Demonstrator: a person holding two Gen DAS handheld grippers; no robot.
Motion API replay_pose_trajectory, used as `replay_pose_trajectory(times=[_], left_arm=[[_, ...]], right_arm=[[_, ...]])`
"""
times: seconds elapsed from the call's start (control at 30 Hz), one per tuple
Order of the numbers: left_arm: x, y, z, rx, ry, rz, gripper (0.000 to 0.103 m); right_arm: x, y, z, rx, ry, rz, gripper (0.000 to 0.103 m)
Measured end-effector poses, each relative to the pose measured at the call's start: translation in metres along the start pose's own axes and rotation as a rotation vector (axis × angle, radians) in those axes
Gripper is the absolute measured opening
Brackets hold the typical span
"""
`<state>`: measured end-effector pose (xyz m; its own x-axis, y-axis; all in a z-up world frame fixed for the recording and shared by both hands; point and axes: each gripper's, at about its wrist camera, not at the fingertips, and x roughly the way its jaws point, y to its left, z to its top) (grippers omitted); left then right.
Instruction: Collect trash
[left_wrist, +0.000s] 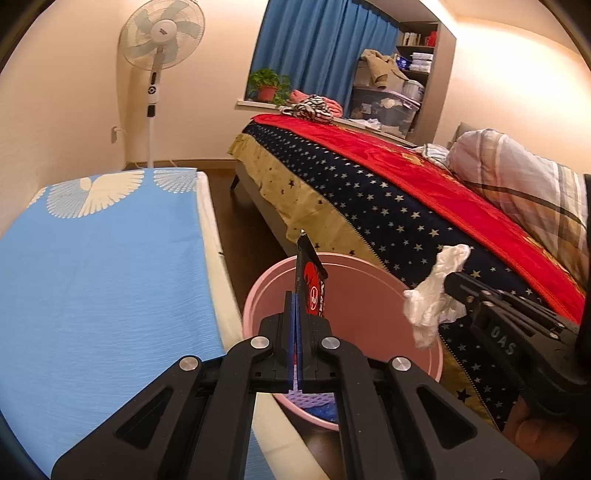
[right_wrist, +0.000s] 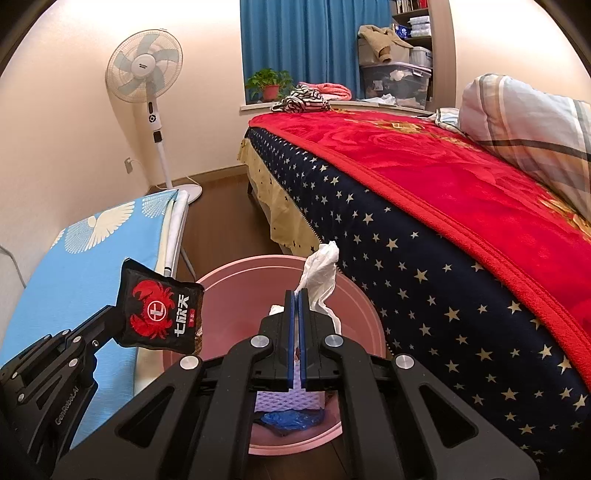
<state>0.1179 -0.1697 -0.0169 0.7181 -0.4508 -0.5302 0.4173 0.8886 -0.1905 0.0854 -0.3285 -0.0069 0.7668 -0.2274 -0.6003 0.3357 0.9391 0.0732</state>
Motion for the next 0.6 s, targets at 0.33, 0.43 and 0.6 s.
replay_pose_trajectory(times=[0.33,0.43,0.6], left_arm=[[-0.028,0.024,0.003,0.008,-0.042,0.083,0.009],[-0.044,0.037,0.004,-0.001,-0.060,0.121,0.027],[-0.075,0.048,0.002,0.001,-0.074,0.154,0.045]], right_arm=[[-0.018,0.004,0.001,-0.002,-0.019,-0.015,0.038],[-0.032,0.006,0.004,0.013,-0.036,-0.001,0.054],[-0.055,0.017,0.006,0.006,-0.057,0.053,0.072]])
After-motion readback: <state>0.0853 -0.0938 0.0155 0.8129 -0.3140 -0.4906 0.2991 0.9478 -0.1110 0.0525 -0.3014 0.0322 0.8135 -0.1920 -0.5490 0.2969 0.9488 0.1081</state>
